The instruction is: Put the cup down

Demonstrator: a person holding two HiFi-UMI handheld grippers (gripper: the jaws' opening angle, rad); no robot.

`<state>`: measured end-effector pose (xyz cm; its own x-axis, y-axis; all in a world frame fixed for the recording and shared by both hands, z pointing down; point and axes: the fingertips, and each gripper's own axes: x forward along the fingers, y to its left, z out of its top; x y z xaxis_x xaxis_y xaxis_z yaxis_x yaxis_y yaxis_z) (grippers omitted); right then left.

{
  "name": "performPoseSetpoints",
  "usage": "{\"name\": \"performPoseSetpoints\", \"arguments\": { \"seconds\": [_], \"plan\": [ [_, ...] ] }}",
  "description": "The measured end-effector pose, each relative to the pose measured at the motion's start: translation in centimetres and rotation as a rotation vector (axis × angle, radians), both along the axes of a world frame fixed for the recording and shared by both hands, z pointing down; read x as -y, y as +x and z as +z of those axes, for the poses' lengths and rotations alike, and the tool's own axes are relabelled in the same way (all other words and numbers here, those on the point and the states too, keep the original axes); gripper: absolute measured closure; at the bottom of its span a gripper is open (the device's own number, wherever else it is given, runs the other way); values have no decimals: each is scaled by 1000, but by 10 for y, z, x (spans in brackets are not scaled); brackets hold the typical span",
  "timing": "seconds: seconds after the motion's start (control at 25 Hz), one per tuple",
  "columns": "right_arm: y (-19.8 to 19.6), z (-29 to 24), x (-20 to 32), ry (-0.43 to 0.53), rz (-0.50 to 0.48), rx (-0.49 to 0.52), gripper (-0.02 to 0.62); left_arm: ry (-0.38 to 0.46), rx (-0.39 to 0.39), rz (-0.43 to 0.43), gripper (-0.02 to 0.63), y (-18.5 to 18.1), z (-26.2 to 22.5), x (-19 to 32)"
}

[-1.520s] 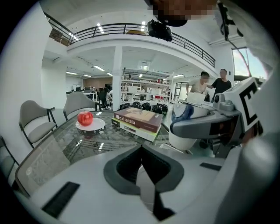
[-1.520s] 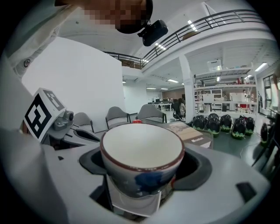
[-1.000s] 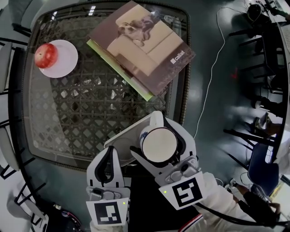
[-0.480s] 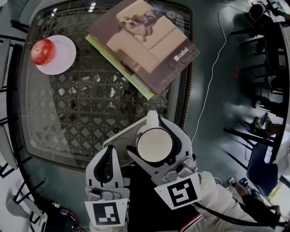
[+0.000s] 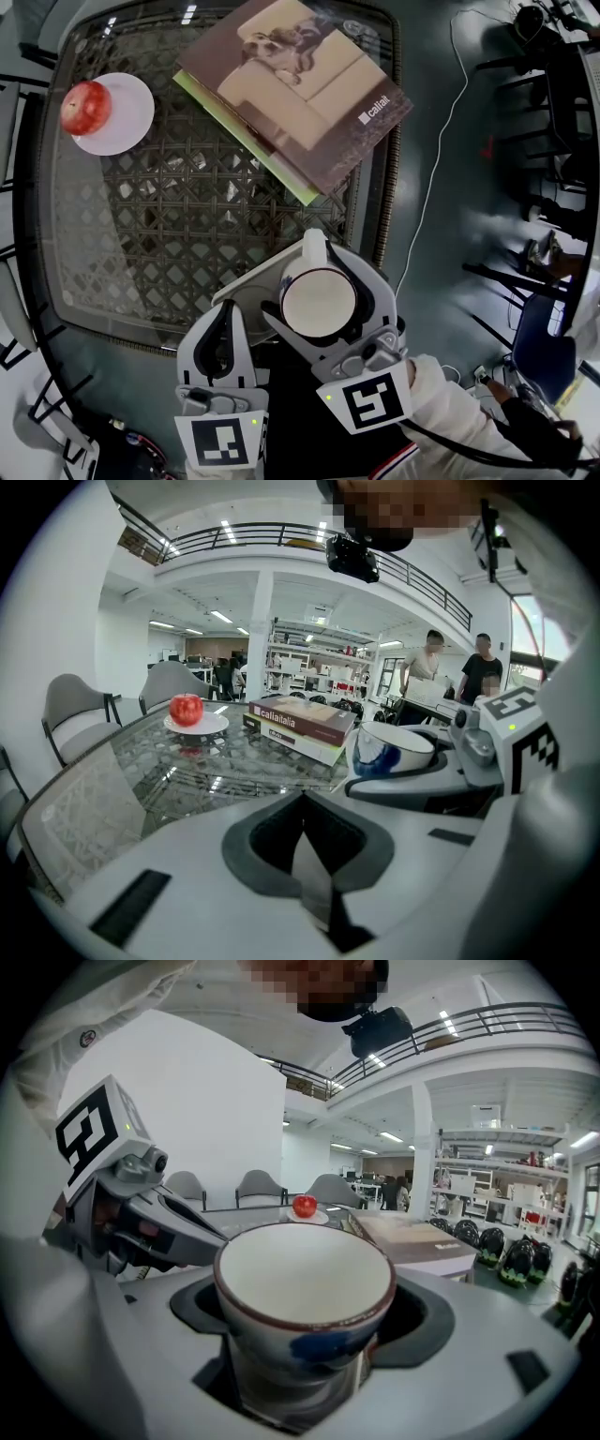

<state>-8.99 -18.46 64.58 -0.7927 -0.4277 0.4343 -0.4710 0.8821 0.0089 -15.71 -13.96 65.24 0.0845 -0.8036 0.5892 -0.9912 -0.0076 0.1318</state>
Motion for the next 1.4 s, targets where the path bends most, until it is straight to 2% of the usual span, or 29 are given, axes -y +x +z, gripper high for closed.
{"name": "performPoseSetpoints", "arguments": {
  "seconds": [0.08, 0.16, 0.32, 0.48, 0.68, 0.84, 0.92, 1.16, 1.4],
  "plan": [
    [0, 0, 0, 5, 5, 1, 178, 13, -7, -10, 596, 0, -1, 2],
    [0, 0, 0, 14, 3, -1, 178, -19, -23, -25, 596, 0, 2, -1],
    [0, 1, -2, 13, -8, -14, 178, -16, -13, -8, 597, 0, 2, -2],
    [0, 6, -5, -46, -12, -12, 178, -25, -26, -11, 597, 1, 4, -4],
    [1, 9, -6, -62, -27, -31, 178, -27, -28, -11, 596, 5, 3, -7],
    [1, 7, -11, -143, -13, 36, 173, -30, -20, -16, 597, 5, 2, -11],
    [1, 9, -14, -169, -24, 39, 140, -25, -17, -16, 596, 5, -1, -12],
    [10, 7, -14, -124, -28, -16, 133, -14, -5, -14, 596, 7, -11, -24],
    [19, 5, -11, -106, -8, -28, 133, -8, 12, -17, 595, 4, -21, -34]
  ]
}}
